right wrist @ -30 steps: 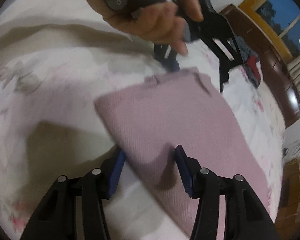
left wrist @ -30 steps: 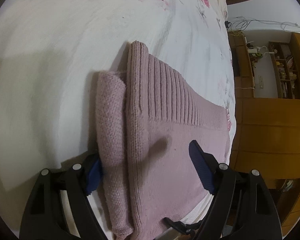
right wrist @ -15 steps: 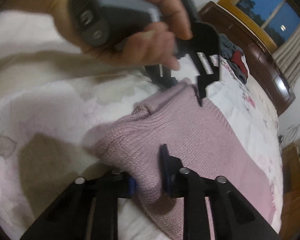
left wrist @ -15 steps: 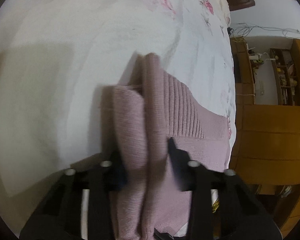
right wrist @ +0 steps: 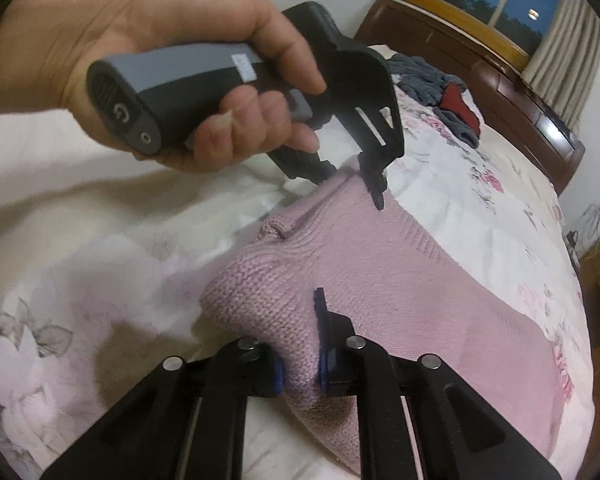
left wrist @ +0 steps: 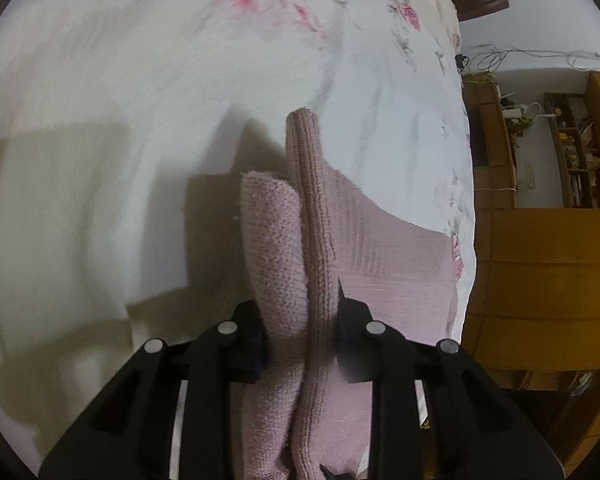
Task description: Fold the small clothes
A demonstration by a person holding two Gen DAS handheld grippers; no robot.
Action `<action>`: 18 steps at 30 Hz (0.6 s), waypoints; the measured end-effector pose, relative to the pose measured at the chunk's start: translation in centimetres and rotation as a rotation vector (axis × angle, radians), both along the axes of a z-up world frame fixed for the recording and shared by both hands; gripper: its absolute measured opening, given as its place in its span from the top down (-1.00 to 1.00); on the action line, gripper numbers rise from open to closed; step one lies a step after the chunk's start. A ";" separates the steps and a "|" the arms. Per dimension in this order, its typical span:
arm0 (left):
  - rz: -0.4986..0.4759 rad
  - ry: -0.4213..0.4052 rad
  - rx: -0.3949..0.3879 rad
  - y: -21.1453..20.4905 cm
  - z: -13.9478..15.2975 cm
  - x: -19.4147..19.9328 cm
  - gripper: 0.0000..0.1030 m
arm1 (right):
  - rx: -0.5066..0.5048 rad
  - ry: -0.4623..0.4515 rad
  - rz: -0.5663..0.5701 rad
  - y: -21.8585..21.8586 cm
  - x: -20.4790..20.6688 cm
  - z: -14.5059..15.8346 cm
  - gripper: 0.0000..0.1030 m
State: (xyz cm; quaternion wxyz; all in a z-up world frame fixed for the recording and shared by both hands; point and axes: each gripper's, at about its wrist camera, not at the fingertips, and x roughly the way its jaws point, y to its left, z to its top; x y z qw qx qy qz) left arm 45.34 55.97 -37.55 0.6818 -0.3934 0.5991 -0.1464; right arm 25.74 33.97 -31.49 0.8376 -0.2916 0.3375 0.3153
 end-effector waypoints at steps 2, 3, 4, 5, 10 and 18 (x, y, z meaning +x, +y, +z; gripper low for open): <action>-0.006 -0.009 0.011 -0.3 1.1 0.2 0.53 | 0.031 0.008 -0.020 -0.5 0.3 0.9 0.78; -0.008 -0.013 0.018 -0.5 1.5 0.1 0.53 | 0.046 0.014 -0.030 -0.8 0.5 1.3 0.78; -0.009 -0.016 0.029 -0.8 2.3 0.2 0.53 | 0.064 0.025 -0.042 -1.1 0.6 1.8 0.78; -0.011 -0.016 0.043 -1.1 3.0 0.2 0.54 | 0.076 0.030 -0.050 -1.3 0.6 2.1 0.78; -0.029 -0.044 0.084 -2.9 6.6 0.7 0.54 | 0.139 0.033 -0.094 -3.0 1.1 4.6 0.79; -0.066 -0.085 0.134 -7.3 11.9 1.8 0.54 | 0.230 0.018 -0.168 -6.9 1.5 8.3 0.79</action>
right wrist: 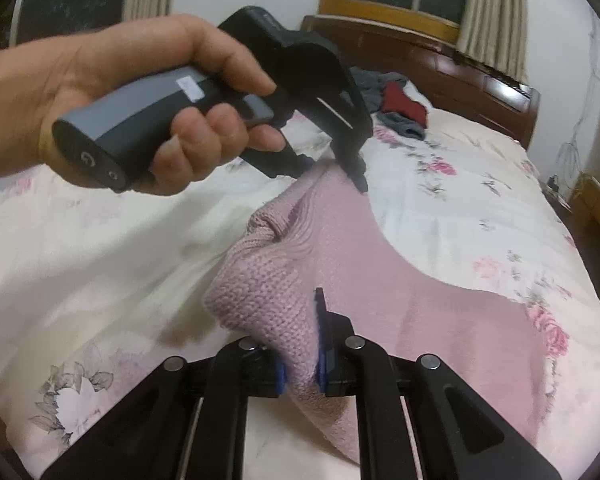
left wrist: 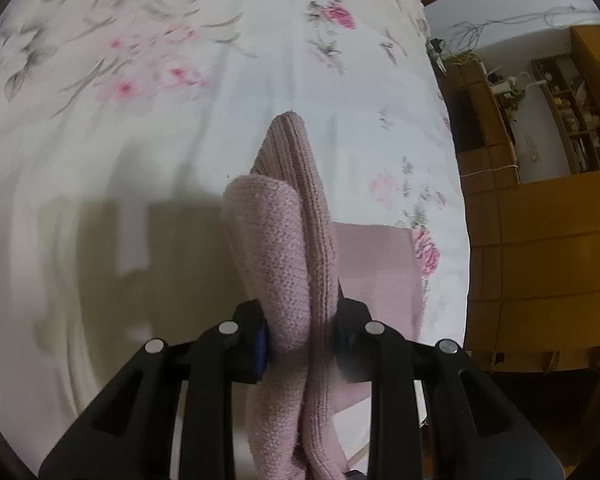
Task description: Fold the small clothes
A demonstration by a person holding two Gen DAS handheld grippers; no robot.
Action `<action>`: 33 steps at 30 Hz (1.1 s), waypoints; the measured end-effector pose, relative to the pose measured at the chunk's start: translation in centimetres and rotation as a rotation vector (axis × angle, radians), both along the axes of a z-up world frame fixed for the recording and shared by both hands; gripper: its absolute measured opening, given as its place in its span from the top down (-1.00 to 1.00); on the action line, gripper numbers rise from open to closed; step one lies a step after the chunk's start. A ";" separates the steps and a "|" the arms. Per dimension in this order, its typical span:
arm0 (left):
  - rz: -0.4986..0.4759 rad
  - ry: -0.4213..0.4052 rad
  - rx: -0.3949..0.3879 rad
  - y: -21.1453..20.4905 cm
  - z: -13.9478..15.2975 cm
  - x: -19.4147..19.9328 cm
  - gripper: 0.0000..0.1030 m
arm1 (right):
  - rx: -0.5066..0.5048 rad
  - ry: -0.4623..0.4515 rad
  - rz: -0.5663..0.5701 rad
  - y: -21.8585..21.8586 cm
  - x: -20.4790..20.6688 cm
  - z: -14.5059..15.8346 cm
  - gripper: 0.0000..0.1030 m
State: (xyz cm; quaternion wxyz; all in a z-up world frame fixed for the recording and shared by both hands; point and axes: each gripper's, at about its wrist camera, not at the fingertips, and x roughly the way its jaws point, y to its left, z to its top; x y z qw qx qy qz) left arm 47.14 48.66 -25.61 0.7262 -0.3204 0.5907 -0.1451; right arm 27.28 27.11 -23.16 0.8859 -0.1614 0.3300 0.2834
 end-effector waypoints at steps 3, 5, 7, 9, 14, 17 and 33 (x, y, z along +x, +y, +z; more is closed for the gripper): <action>-0.011 -0.009 0.013 -1.5 1.3 0.4 0.54 | 0.018 -0.001 -0.022 -1.3 0.3 1.0 0.79; -0.021 -0.016 0.020 -2.7 2.2 0.6 0.54 | 0.027 -0.005 -0.036 -2.2 0.3 1.6 0.79; -0.031 -0.023 0.027 -3.5 2.8 0.7 0.54 | 0.041 -0.005 -0.051 -3.1 0.3 2.2 0.79; -0.038 -0.029 0.036 -4.5 3.5 0.8 0.54 | 0.053 -0.006 -0.062 -3.8 0.2 2.6 0.79; -0.040 -0.037 0.044 -6.5 4.6 1.0 0.54 | 0.095 0.003 -0.096 -5.7 0.2 3.5 0.80; -0.045 -0.041 0.040 -7.9 5.0 1.2 0.54 | 0.121 0.016 -0.119 -7.0 0.3 3.9 0.80; -0.144 -0.038 0.139 -15.9 5.5 2.8 0.54 | 0.210 0.056 -0.219 -13.6 0.9 3.4 0.80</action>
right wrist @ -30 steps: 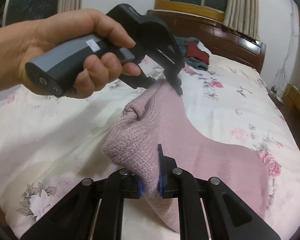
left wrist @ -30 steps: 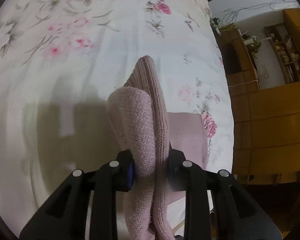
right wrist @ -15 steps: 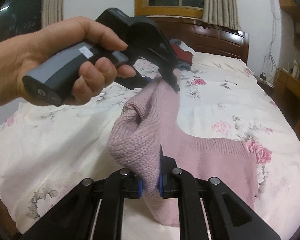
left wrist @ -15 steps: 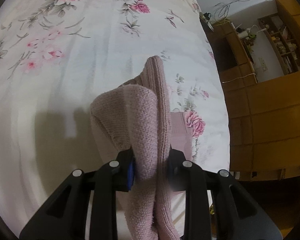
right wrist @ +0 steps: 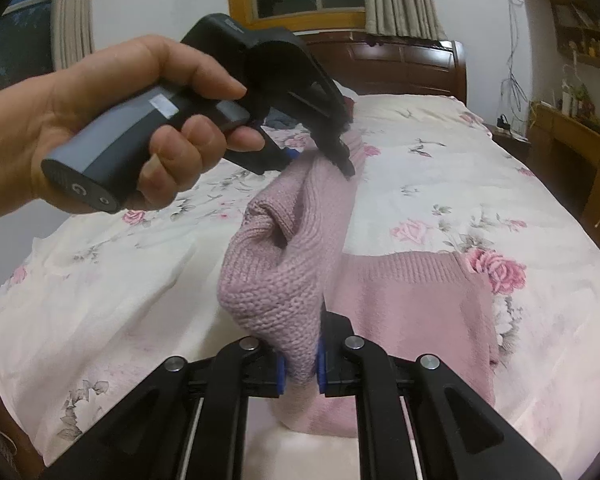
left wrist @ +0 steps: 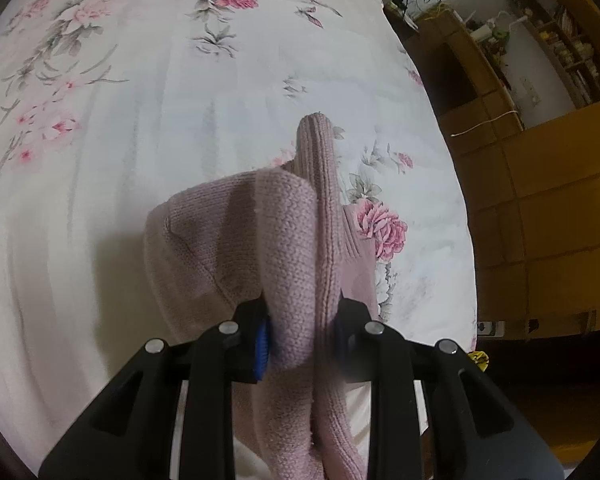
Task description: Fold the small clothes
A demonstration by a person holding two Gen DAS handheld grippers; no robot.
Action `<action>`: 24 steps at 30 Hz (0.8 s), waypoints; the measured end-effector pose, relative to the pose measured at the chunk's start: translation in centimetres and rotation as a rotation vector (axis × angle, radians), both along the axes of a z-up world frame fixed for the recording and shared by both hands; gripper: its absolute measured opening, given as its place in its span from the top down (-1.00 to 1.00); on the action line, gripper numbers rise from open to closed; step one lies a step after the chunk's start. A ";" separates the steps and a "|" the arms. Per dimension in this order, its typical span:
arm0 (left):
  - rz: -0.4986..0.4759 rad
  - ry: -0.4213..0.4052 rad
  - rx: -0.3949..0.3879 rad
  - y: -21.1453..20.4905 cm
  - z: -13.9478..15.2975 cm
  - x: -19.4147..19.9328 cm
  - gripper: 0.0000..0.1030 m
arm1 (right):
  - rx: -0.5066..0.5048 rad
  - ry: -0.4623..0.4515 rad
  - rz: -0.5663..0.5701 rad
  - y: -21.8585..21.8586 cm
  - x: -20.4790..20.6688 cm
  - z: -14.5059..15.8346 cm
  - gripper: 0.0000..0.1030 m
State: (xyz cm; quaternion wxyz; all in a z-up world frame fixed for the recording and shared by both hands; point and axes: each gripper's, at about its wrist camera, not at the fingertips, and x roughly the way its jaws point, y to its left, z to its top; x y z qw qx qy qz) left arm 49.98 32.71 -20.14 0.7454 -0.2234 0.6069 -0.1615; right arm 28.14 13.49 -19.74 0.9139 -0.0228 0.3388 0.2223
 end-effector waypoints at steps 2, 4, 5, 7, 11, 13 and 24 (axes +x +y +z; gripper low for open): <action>-0.007 0.004 0.010 -1.0 -0.4 0.2 0.54 | 0.009 0.008 -0.011 -0.8 0.1 -0.3 0.80; -0.019 0.006 0.024 -2.3 -0.8 0.4 0.54 | 0.022 0.021 -0.027 -1.8 0.3 -0.7 0.80; -0.023 0.006 0.029 -2.8 -1.0 0.5 0.54 | 0.026 0.024 -0.033 -2.1 0.4 -0.8 0.80; -0.034 0.009 0.044 -4.0 -1.3 0.6 0.54 | 0.039 0.040 -0.048 -3.0 0.5 -1.2 0.80; -0.048 0.016 0.072 -6.0 -2.0 0.8 0.54 | 0.057 0.058 -0.066 -4.4 0.7 -1.8 0.80; -0.054 0.018 0.086 -7.0 -2.4 0.8 0.54 | 0.074 0.072 -0.076 -5.2 0.8 -2.0 0.80; -0.086 0.024 0.124 -11.8 -4.6 0.6 0.54 | 0.106 0.114 -0.121 -8.6 0.3 -3.5 0.80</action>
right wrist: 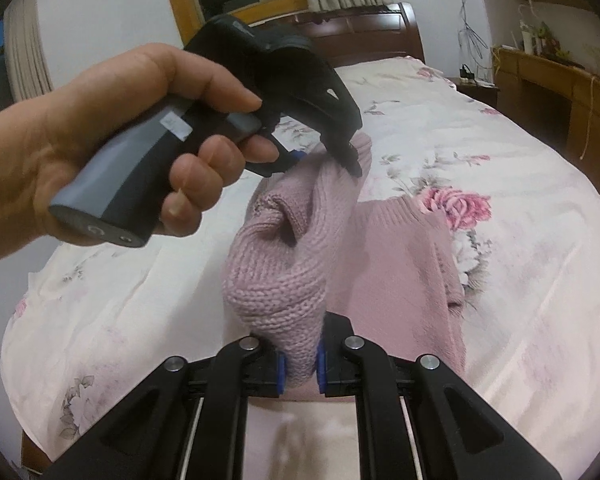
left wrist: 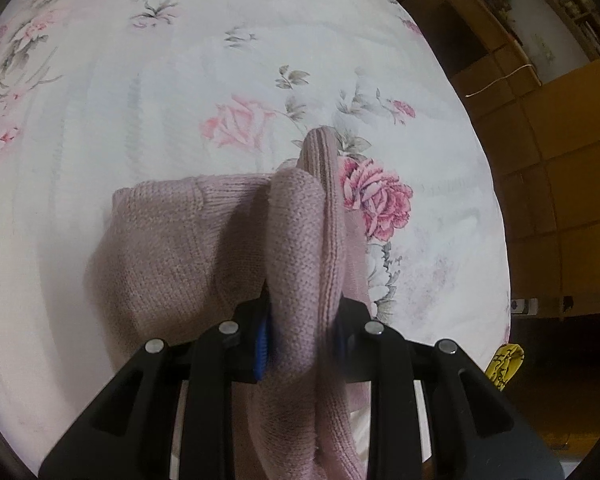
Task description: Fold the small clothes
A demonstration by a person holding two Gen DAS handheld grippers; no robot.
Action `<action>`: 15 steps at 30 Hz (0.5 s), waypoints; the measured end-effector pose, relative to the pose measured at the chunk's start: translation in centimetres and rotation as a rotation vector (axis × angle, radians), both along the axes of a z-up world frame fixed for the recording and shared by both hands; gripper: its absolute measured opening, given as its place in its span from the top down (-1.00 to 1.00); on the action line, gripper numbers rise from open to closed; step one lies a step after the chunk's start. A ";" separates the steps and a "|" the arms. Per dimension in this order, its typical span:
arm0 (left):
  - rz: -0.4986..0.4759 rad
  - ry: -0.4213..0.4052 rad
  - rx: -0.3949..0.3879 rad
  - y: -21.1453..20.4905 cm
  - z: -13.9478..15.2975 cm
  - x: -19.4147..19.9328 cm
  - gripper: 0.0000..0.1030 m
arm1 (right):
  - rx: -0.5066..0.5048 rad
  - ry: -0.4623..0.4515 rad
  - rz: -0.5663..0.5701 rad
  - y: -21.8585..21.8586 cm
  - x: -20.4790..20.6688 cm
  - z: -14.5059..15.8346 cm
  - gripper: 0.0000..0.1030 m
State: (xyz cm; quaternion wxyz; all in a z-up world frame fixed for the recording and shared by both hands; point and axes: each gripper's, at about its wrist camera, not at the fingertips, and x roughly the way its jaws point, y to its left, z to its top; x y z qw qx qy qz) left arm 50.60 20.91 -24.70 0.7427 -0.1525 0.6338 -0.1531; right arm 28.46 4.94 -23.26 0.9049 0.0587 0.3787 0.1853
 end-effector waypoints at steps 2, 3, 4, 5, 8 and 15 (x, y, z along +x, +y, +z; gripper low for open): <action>-0.001 -0.004 0.006 -0.6 -0.3 -0.1 0.54 | 0.010 0.011 -0.007 -0.6 0.0 -0.3 0.80; -0.002 -0.006 0.007 -0.9 -0.3 -0.1 0.54 | 0.017 0.014 -0.010 -0.8 0.0 -0.4 0.80; -0.001 -0.008 0.007 -1.2 -0.4 -0.1 0.54 | 0.027 0.022 -0.015 -1.2 0.1 -0.6 0.80; -0.001 -0.010 0.006 -1.4 -0.5 -0.1 0.54 | 0.032 0.027 -0.018 -1.5 0.1 -0.7 0.80; -0.003 -0.016 0.007 -2.2 -0.9 -0.1 0.54 | 0.053 0.043 -0.028 -2.4 0.2 -1.1 0.80; -0.020 -0.056 0.059 -4.7 -2.0 -0.6 0.54 | 0.095 0.082 -0.052 -4.4 0.3 -2.8 0.80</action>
